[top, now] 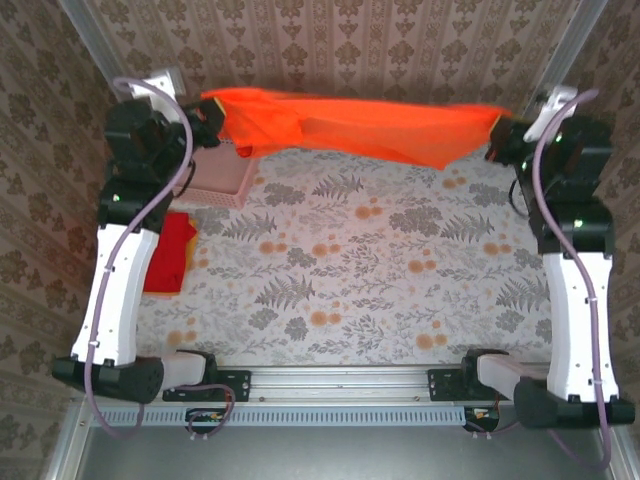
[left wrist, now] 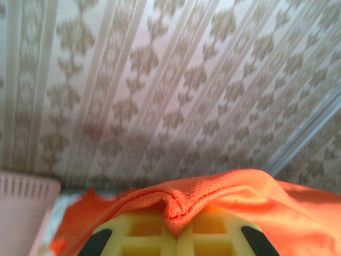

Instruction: Fold and stack the t-shirts

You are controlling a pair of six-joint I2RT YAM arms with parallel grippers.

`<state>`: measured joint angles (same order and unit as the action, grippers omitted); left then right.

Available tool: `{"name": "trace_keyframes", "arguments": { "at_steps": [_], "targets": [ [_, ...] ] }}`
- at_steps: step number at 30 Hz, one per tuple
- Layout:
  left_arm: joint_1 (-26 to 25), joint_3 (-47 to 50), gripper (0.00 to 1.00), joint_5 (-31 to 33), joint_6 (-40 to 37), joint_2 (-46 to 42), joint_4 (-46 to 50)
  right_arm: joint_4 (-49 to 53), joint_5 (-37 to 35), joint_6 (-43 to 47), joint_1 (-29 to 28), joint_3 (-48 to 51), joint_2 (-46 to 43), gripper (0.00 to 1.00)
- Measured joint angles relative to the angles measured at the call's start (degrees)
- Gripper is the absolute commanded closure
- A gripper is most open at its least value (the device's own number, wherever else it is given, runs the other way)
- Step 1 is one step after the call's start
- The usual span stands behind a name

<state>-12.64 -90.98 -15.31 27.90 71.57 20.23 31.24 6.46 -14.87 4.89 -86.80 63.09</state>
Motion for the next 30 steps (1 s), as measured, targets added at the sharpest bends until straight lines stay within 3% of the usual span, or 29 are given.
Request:
{"name": "trace_keyframes", "arguments": {
  "at_steps": [4,5,6,7,8,9,12,18,23,30],
  "targets": [
    [0.0,18.6,1.00,-3.5,4.2,-4.2,0.9,5.2,-2.9,0.2,0.0,17.5,-3.8,0.98],
    [0.0,23.7,1.00,-4.3,5.7,-4.7,1.1,6.1,-2.9,0.2,0.0,21.4,-3.7,0.85],
    [0.0,28.2,0.84,-4.9,7.1,-4.9,1.4,6.9,-2.9,0.1,0.0,25.0,-3.5,0.63],
    [0.0,32.7,0.43,-5.6,8.7,-4.9,1.7,7.8,-2.9,-0.4,0.0,28.7,-3.3,0.37],
    [0.0,36.5,0.05,-6.0,10.0,-4.9,1.9,8.4,-3.1,-0.7,0.0,31.7,-3.2,0.22],
    [0.0,39.5,0.00,-6.3,11.0,-4.9,2.5,8.8,-3.3,-1.0,0.0,33.8,-3.1,0.15],
    [0.0,44.2,0.00,-6.0,12.3,-5.0,5.5,9.3,-5.4,-1.8,0.0,38.1,-3.1,0.09],
    [-0.7,43.4,0.00,-3.0,11.4,-5.2,4.1,5.6,-6.5,-3.0,0.0,38.7,-1.4,0.11],
    [-5.5,40.1,0.00,-2.2,11.4,5.0,-3.9,-1.4,-5.2,-6.0,-1.5,38.9,5.5,0.23],
    [-10.4,36.6,0.00,-2.3,11.6,22.2,-15.2,-10.8,-1.9,-10.2,-6.2,38.1,20.8,0.24]
  ]
}}
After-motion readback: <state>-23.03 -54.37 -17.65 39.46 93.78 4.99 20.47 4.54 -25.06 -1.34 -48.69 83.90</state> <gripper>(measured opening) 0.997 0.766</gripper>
